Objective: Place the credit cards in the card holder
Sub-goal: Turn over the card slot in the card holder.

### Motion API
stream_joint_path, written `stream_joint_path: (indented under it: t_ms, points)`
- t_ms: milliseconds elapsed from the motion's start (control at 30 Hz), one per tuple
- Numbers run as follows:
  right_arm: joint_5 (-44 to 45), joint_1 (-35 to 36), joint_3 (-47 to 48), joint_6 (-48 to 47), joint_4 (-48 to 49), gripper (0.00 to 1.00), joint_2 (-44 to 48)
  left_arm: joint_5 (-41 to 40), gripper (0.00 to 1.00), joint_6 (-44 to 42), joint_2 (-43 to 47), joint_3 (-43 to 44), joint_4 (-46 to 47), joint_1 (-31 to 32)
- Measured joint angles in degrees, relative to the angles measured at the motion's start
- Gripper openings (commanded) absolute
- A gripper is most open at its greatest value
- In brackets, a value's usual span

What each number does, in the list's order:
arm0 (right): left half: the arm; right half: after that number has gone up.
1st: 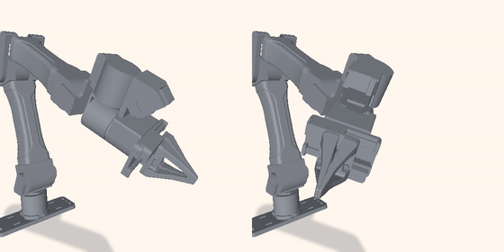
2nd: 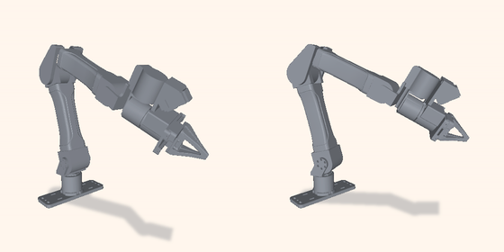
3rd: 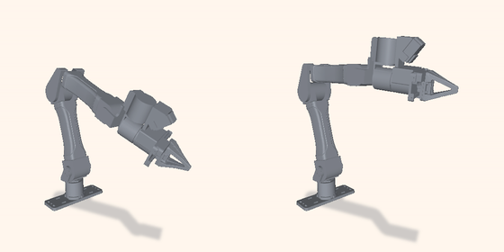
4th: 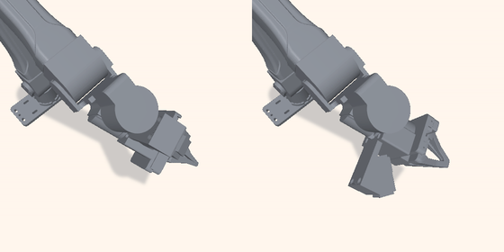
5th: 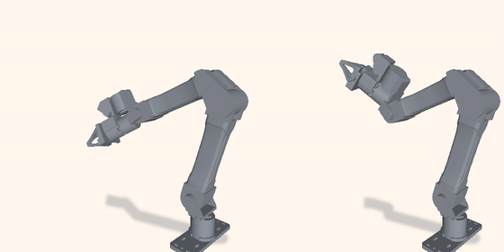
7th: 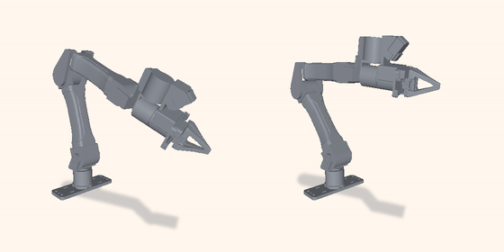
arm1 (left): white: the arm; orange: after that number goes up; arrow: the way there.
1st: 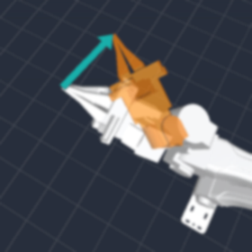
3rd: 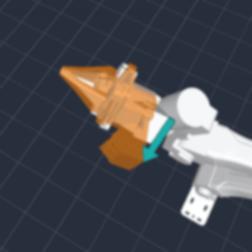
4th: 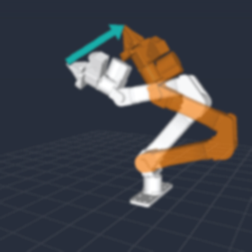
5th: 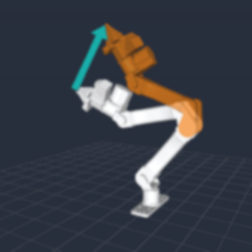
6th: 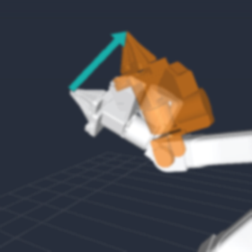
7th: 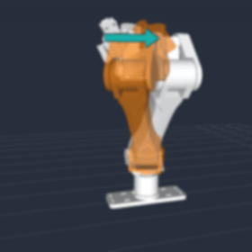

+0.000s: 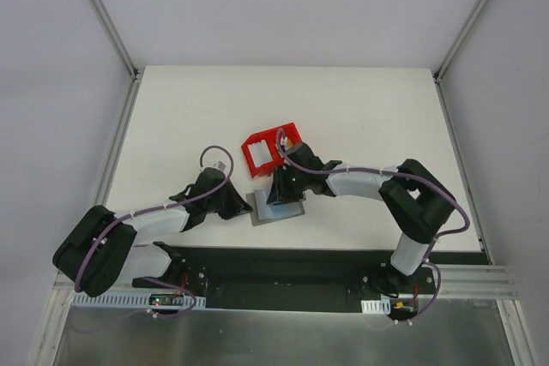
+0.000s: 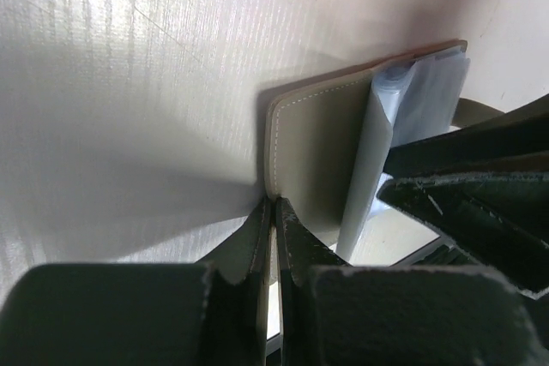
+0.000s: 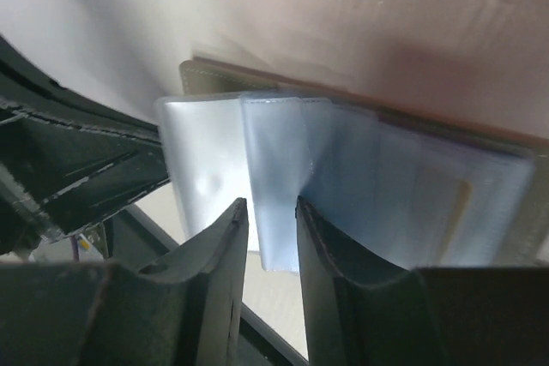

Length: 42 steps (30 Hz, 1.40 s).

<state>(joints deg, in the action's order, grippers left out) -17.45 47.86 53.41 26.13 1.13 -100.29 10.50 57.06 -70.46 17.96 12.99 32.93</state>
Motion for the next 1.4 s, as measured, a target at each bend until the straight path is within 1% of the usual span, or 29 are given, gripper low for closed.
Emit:
stream_joint_path:
  t_ms: [200, 333, 400, 467, 600, 733, 867, 1200, 1400]
  points:
    - [-5.6, 1.9, 1.4, -0.7, 1.4, 0.34, 0.1, 0.0, 0.00, 0.0, -1.3, 0.0, 1.6, 0.0]
    - [-7.3, 3.5, 2.5, -2.5, 0.9, 0.36, 3.2, 0.4, 0.00, 0.2, -2.8, 0.4, 2.7, 0.0]
    - [-6.2, 3.8, 2.5, -3.8, -0.9, 0.36, 6.8, 0.6, 0.00, 0.2, -3.2, 0.5, 3.1, 0.0]
    - [-2.9, 3.5, 2.5, -5.0, -3.0, 0.36, 10.7, 0.8, 0.00, 0.2, -3.4, 0.5, 3.3, 0.0]
    - [3.5, 0.7, 1.4, -5.7, -5.8, 0.36, 15.4, 0.9, 0.00, 0.2, -3.4, 0.5, 3.4, 0.0]
    - [6.9, -2.8, -1.2, -5.7, -8.2, 0.36, 14.3, 1.0, 0.00, 0.1, -3.4, 0.5, 3.6, 0.0]
    - [7.9, -3.0, -2.9, -5.7, -10.4, 0.36, 11.3, 1.1, 0.00, -0.3, -3.4, 0.5, 3.7, 0.0]
    - [7.4, -2.9, -3.0, -5.4, -9.9, 0.37, 7.3, 1.4, 0.00, -0.9, -3.4, 0.5, 4.0, 0.0]
    - [4.1, -2.9, -0.9, -3.7, -7.9, 0.38, 4.1, 1.6, 0.00, -1.0, -3.5, 0.5, 4.2, 0.0]
